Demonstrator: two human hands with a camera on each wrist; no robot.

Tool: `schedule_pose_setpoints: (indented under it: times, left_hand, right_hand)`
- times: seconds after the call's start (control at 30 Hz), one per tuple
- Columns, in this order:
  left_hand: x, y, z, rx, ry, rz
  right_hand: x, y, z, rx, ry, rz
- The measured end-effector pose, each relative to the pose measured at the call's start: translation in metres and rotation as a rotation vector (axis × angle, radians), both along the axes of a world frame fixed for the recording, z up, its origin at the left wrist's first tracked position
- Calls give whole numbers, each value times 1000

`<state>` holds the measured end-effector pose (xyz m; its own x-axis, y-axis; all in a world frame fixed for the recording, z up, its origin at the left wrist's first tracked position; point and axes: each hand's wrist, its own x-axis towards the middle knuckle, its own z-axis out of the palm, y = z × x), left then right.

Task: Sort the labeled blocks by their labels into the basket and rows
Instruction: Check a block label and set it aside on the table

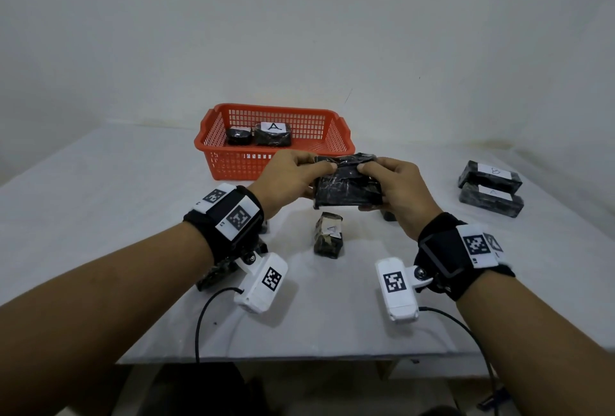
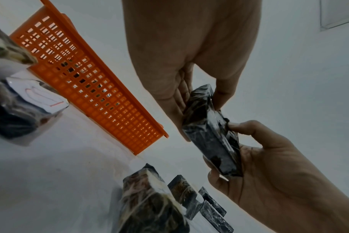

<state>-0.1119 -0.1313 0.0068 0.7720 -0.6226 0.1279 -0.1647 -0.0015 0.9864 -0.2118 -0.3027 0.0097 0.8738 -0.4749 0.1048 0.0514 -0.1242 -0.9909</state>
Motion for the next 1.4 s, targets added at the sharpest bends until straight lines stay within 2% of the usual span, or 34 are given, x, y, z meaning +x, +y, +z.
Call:
schedule_pose_setpoints:
  times: [0.2, 0.43, 0.6, 0.73, 0.97, 1.07, 1.23, 1.4]
  left_hand:
    - [-2, -2, 1, -17, 9, 4]
    - [-4, -2, -3, -10, 35, -41]
    - [-1, -2, -3, -5, 22, -16]
    - [-2, -1, -1, -6, 58, -81]
    - [5, 2, -5, 56, -21, -64]
    - [4, 1, -7, 50, -2, -81]
    - [5, -1, -9, 51, -67, -28]
    - [2, 0, -3, 43, -211, 19]
  right_hand:
    - [-2, 2, 4, 27, 15, 35]
    - [-3, 3, 0, -42, -7, -33]
    - [-8, 1, 1, 4, 26, 91]
    - [-12, 2, 4, -14, -16, 68]
    - [-14, -1, 3, -14, 39, 170]
    - [-16, -2, 3, -53, 61, 148]
    - [-16, -1, 6, -73, 63, 173]
    - [-11, -2, 8, 68, 73, 154]
